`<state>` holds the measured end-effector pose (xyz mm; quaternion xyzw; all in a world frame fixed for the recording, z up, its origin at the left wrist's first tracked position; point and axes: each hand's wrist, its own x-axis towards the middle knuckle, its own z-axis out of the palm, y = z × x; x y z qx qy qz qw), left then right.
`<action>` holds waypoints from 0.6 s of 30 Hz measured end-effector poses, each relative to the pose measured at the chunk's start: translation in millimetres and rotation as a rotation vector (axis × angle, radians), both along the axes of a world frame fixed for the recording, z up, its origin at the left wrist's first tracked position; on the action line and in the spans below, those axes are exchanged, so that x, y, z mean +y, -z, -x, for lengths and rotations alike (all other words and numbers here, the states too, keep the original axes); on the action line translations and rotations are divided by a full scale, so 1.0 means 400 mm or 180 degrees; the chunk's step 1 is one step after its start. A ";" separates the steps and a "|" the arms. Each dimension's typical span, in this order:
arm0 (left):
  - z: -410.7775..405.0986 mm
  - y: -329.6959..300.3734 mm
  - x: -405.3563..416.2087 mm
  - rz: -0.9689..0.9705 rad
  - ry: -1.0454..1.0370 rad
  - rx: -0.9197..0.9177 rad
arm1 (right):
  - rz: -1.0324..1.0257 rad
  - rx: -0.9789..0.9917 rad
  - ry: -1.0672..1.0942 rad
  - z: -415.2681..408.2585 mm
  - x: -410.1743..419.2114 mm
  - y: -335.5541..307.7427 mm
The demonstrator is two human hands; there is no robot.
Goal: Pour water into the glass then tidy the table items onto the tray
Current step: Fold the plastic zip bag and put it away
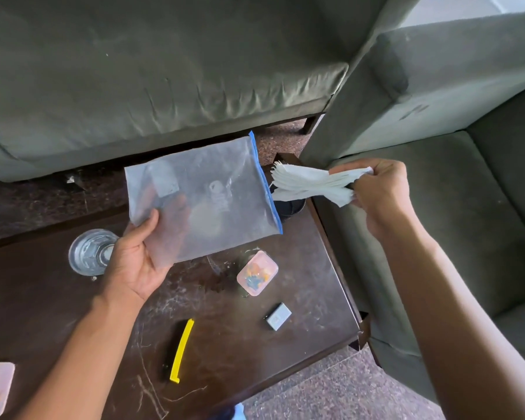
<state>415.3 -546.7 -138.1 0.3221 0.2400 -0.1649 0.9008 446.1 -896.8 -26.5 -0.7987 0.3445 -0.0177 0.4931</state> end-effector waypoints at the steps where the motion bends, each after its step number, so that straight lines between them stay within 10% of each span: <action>1: -0.001 0.001 -0.005 -0.0033 0.0005 -0.0007 | -0.0019 0.0059 0.0014 -0.008 -0.007 0.008; 18: 0.013 0.028 -0.022 0.0013 -0.0043 0.0070 | 0.1591 0.0423 -0.1218 -0.084 0.069 0.114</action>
